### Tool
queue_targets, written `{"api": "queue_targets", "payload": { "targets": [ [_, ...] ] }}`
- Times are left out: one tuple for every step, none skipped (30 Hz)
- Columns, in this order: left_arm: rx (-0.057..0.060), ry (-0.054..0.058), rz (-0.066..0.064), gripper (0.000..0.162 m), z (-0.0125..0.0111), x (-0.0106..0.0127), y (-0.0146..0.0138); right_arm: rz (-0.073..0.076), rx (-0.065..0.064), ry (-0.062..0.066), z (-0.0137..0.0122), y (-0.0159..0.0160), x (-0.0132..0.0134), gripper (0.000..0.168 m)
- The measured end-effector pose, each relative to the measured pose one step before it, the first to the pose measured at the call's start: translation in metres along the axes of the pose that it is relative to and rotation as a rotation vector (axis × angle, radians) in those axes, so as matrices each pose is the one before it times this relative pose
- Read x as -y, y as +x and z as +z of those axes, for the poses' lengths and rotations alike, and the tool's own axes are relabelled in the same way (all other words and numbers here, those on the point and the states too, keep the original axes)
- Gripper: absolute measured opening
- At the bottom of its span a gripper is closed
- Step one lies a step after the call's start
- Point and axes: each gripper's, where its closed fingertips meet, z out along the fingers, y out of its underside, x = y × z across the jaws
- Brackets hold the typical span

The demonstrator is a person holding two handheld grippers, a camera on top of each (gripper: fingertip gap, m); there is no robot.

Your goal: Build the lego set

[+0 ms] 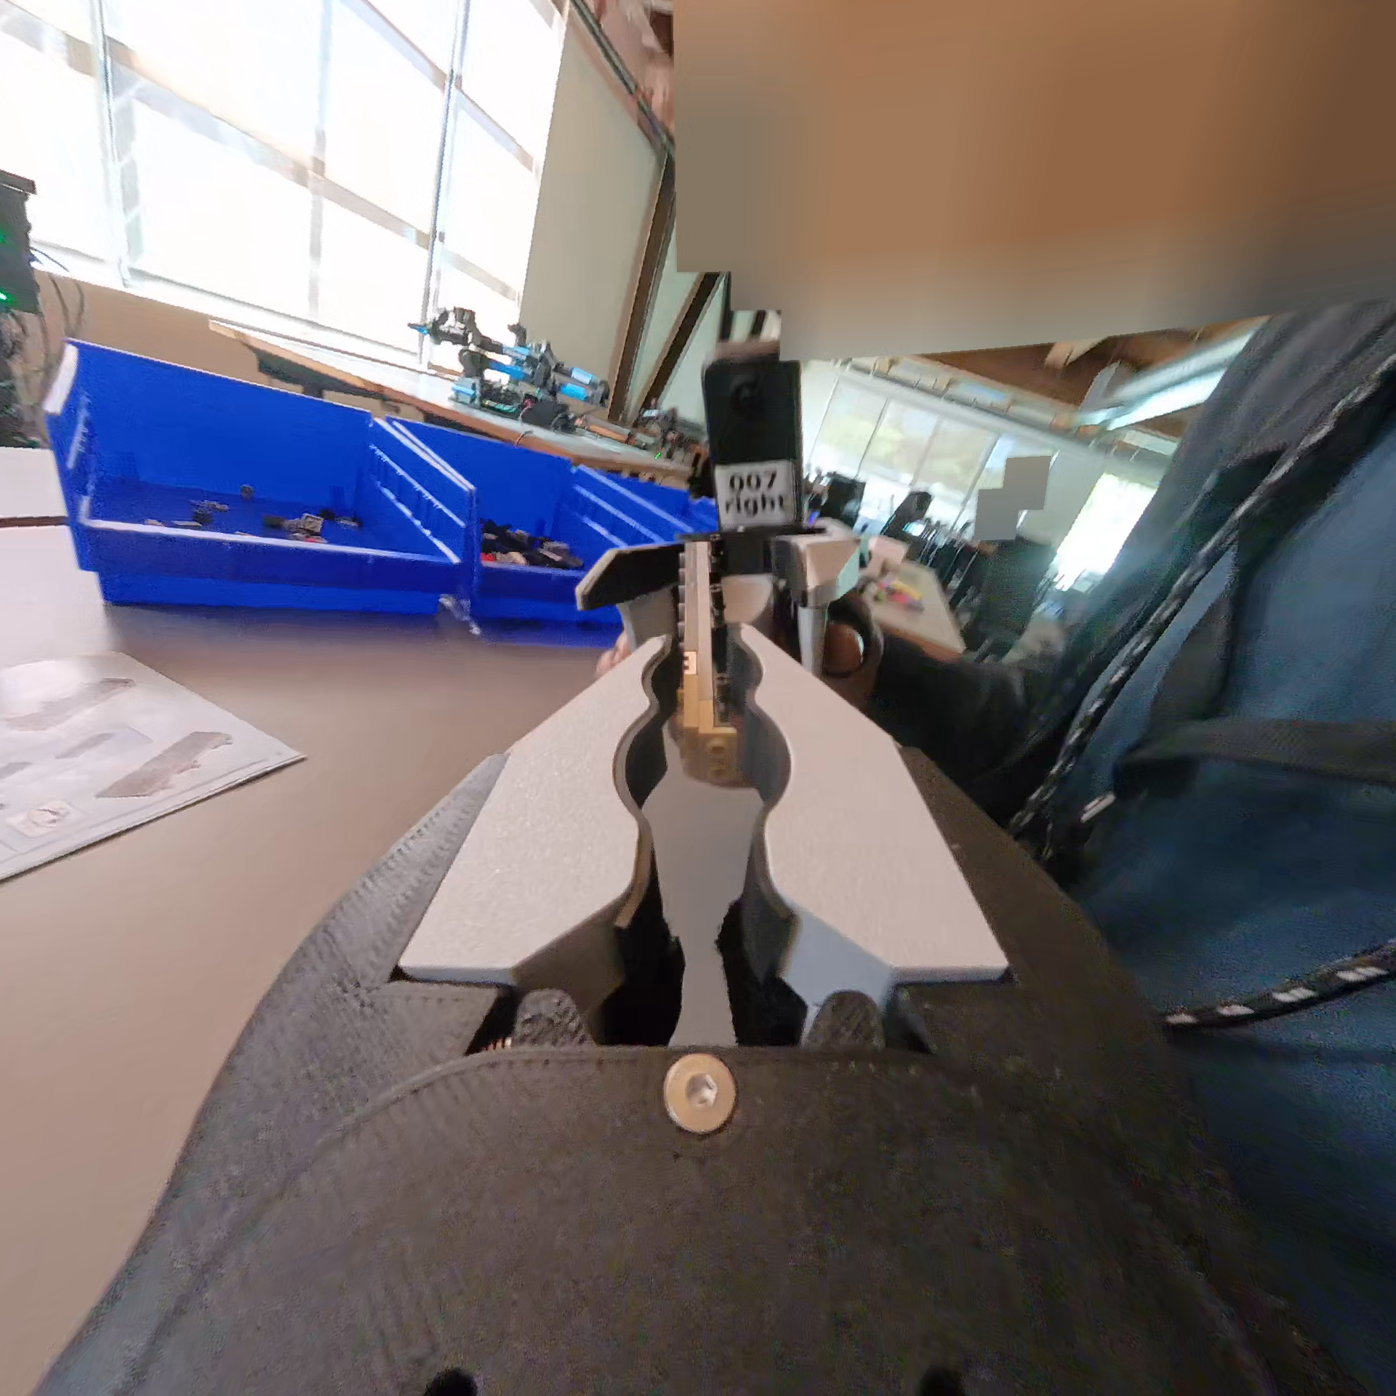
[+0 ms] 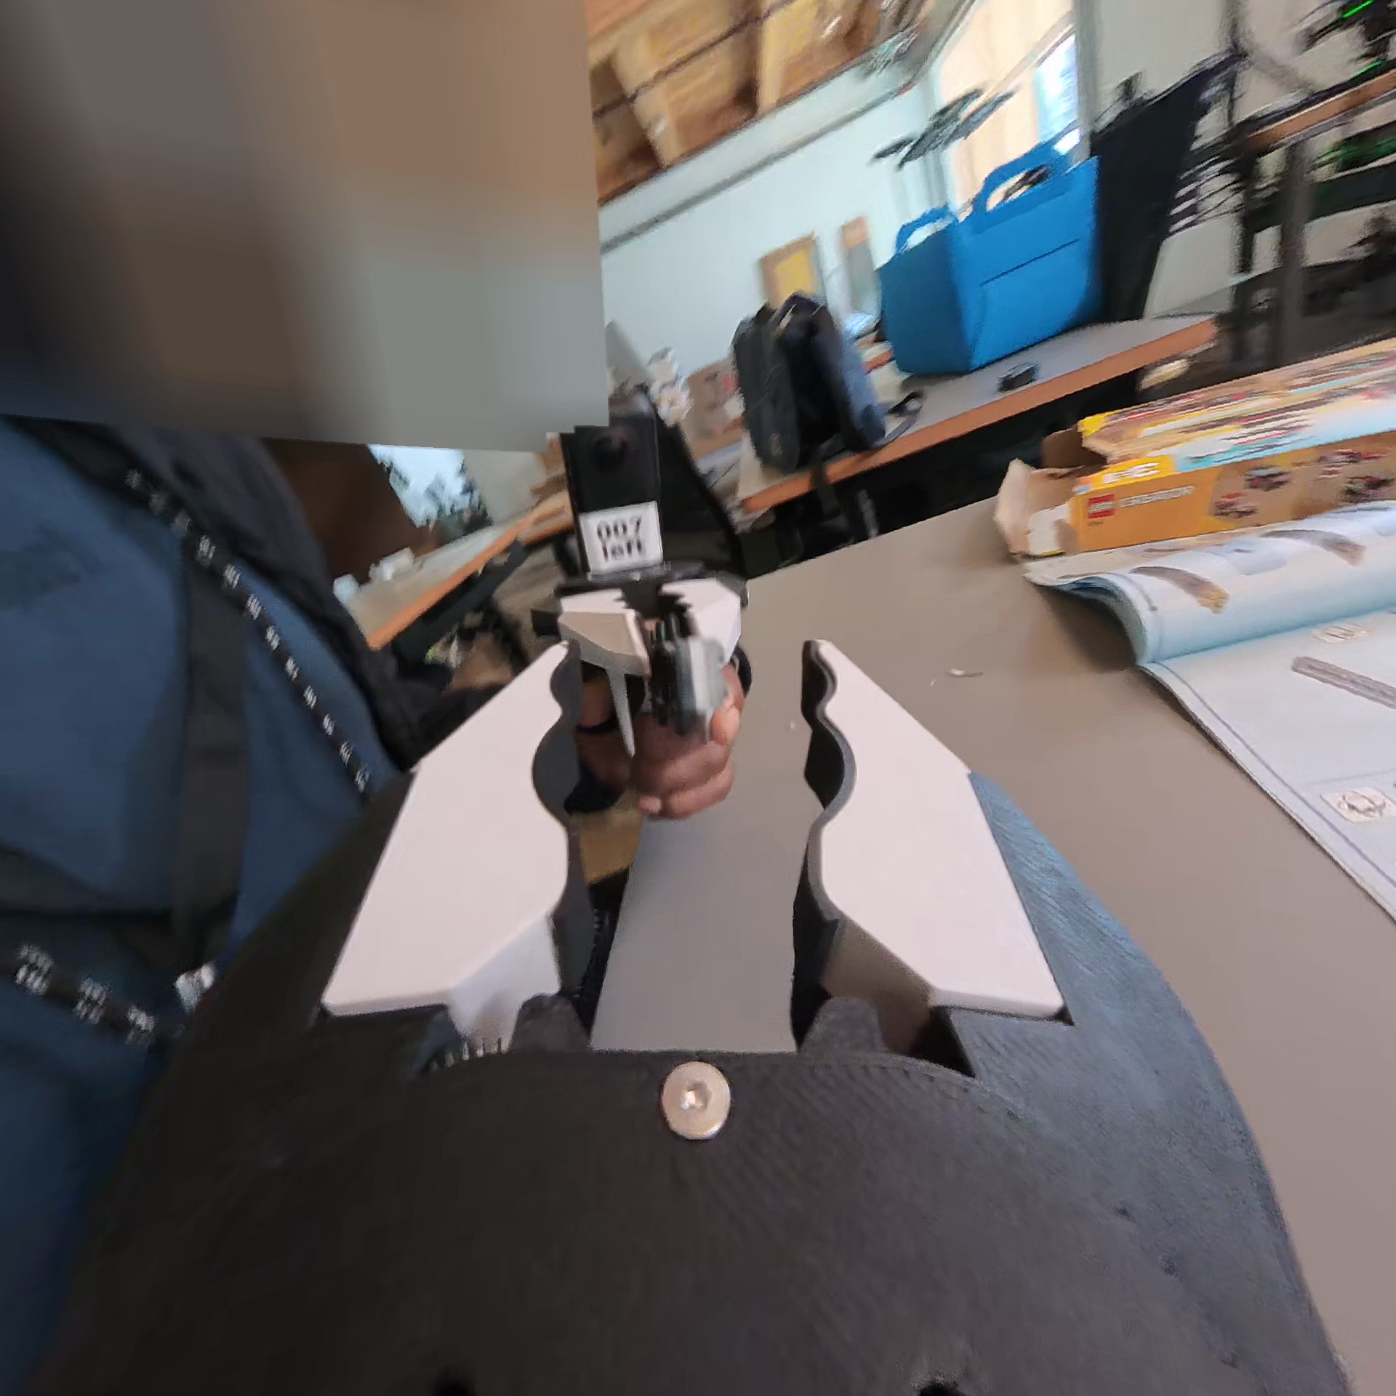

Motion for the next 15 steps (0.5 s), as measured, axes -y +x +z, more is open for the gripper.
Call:
{"api": "queue_targets", "payload": {
  "targets": [
    [-0.0096, 0.0331, -0.0416, 0.012, -0.00077, 0.00336, -0.00107, 0.0234, -0.0131, 0.0262, -0.00039, 0.00110, 0.00129, 0.059],
    [-0.0056, 0.0412, -0.0417, 0.011, -0.00074, 0.00422, -0.00160, 0.0240, -0.0139, 0.0270, -0.00015, 0.00073, 0.00057, 0.058],
    [-0.0144, 0.0391, -0.0433, 0.011, -0.00042, 0.00372, -0.00025, 0.0201, -0.0113, 0.0215, -0.00002, -0.00007, -0.00025, 0.056],
    [-0.0166, 0.0328, -0.0438, 0.011, 0.00025, 0.00285, 0.00055, 0.0140, -0.0087, 0.0143, 0.00007, -0.00067, -0.00102, 0.053],
    [-0.0116, 0.0292, -0.0363, 0.011, 0.00043, 0.00208, 0.00034, 0.0095, -0.0102, 0.0060, 0.00000, -0.00057, -0.00149, 0.048],
    [-0.0075, 0.0235, -0.0276, 0.011, 0.00090, 0.00107, 0.00037, 0.0060, -0.0096, 0.0087, -0.00028, -0.00064, -0.00026, 0.043],
    [-0.0062, 0.0152, -0.0199, 0.011, 0.00121, 0.00002, 0.00073, 0.0046, -0.0056, 0.0138, -0.00087, -0.00115, 0.00135, 0.037],
    [-0.0034, 0.0080, -0.0115, 0.011, 0.00146, -0.00079, 0.00086, 0.0006, -0.0006, 0.0170, -0.00116, -0.00197, 0.00249, 0.032],
    [-0.0024, 0.0031, -0.0024, 0.011, 0.00165, -0.00109, 0.00124, -0.0033, 0.0010, 0.0132, -0.00130, -0.00230, 0.00247, 0.028],
    [-0.0017, 0.0003, 0.0040, 0.012, 0.00150, -0.00121, 0.00159, -0.0058, 0.0022, 0.0065, -0.00112, -0.00263, 0.00183, 0.026],
    [-0.0016, 0.0000, 0.0085, 0.011, 0.00158, -0.00107, 0.00189, -0.0061, 0.0079, 0.0021, -0.00083, -0.00362, 0.00123, 0.026],
    [-0.0024, 0.0010, 0.0098, 0.011, 0.00139, -0.00087, 0.00225, -0.0064, 0.0048, -0.0051, -0.00048, -0.00319, 0.00005, 0.025],
    [-0.0048, 0.0026, 0.0091, 0.011, 0.00145, -0.00064, 0.00272, -0.0113, -0.0021, -0.0052, -0.00043, -0.00245, -0.00035, 0.023],
    [-0.0071, 0.0013, 0.0089, 0.011, 0.00157, -0.00069, 0.00311, -0.0125, -0.0042, -0.0016, -0.00070, -0.00220, -0.00023, 0.021],
    [-0.0083, -0.0001, 0.0106, 0.012, 0.00167, -0.00091, 0.00352, -0.0107, -0.0086, 0.0050, -0.00117, -0.00143, 0.00084, 0.017]
  ]
}}
